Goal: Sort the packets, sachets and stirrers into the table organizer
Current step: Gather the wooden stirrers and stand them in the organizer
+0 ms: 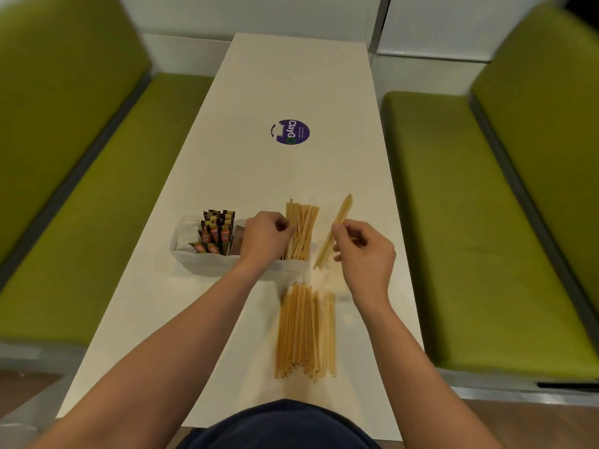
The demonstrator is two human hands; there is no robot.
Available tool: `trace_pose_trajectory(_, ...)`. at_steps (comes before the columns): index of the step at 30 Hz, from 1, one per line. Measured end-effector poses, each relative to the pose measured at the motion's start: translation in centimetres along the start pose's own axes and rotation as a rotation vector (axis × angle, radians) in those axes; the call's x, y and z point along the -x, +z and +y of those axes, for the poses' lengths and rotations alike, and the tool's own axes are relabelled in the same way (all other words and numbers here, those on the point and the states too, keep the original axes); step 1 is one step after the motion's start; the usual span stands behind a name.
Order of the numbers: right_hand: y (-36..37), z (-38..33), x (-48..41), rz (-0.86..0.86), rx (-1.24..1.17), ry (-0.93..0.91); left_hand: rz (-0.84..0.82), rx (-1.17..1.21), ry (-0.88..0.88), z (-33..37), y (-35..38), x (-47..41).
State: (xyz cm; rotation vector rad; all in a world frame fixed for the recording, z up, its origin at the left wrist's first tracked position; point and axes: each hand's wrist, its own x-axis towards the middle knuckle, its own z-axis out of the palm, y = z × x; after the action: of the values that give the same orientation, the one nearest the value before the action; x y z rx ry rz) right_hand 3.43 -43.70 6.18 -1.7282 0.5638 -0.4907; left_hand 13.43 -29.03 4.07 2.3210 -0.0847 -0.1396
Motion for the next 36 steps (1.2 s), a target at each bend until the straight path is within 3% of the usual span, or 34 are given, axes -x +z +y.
trace_pose_trajectory(4,2.2,-0.7,-2.6,0.029,0.006,-0.019,0.019,-0.054,-0.008,0.1,0.3,-0.4)
trace_pose_trajectory(8,4.4,0.3,-3.5,-0.069,0.101,0.015,0.02,-0.05,0.003,0.0,0.5,-0.4)
trace_pose_trajectory(16,5.1,1.2,-2.5,-0.168,0.467,-0.034,0.028,-0.034,0.023,-0.6,0.9,-0.1)
trace_pose_trajectory(28,2.8,1.5,0.2,-0.2,0.514,-0.15,0.068,0.018,0.13,-0.7,-0.4,3.9)
trace_pose_trajectory(31,0.9,2.0,2.6,-0.259,0.515,-0.165,0.032,0.012,0.129,-1.9,-0.9,6.7)
trace_pose_trajectory(36,-0.7,5.0,5.3,-0.431,0.762,0.035,-0.174,-0.144,-0.068,-5.3,0.3,10.3)
